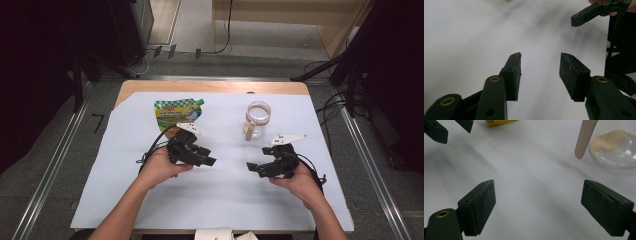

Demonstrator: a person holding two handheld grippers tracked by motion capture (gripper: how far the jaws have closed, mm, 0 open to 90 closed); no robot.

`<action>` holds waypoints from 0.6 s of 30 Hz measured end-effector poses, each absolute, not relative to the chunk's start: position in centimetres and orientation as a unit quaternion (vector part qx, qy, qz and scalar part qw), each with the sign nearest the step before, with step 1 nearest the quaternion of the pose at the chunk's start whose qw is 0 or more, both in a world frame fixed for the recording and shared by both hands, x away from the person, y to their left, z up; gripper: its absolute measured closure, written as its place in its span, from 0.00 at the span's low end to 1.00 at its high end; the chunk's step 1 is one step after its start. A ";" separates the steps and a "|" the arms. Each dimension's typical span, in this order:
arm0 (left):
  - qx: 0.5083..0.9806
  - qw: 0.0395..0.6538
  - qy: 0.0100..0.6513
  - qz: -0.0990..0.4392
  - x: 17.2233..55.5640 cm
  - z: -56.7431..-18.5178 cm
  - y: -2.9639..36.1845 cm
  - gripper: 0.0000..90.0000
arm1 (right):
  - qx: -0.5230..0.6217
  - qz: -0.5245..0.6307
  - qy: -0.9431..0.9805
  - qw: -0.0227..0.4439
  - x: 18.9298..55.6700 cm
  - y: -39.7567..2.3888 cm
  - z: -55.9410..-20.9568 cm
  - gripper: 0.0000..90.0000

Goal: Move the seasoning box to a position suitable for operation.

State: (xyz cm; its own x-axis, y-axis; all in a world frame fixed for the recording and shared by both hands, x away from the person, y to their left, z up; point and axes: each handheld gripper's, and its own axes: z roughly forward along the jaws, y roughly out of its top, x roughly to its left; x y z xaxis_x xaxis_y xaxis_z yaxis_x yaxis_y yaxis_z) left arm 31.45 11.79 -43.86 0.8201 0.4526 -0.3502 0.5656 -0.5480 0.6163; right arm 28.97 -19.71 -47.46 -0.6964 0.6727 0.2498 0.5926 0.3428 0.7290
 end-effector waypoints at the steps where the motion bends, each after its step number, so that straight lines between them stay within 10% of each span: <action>1: 0.877 0.377 0.288 -0.077 31.6 -44.0 11.7 0.56 | 0.385 0.422 0.820 0.047 29.0 -19.6 -47.5 0.14; 6: 0.884 0.378 0.265 -0.081 31.2 -43.9 11.7 0.56 | 0.347 0.411 0.841 0.050 29.1 -19.0 -47.5 0.35; 18: 0.892 0.387 0.221 -0.076 30.4 -43.8 11.4 0.48 | 0.340 0.456 0.820 0.055 28.6 -19.9 -46.3 0.45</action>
State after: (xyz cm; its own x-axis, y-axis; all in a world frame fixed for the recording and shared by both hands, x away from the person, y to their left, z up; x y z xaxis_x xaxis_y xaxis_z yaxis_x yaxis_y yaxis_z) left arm 30.36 11.41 -43.76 0.8907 0.3353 -0.3071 0.4533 -0.6035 0.6560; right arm 28.63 -19.90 -46.30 -0.7623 0.6088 0.2195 0.5076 0.3521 0.7864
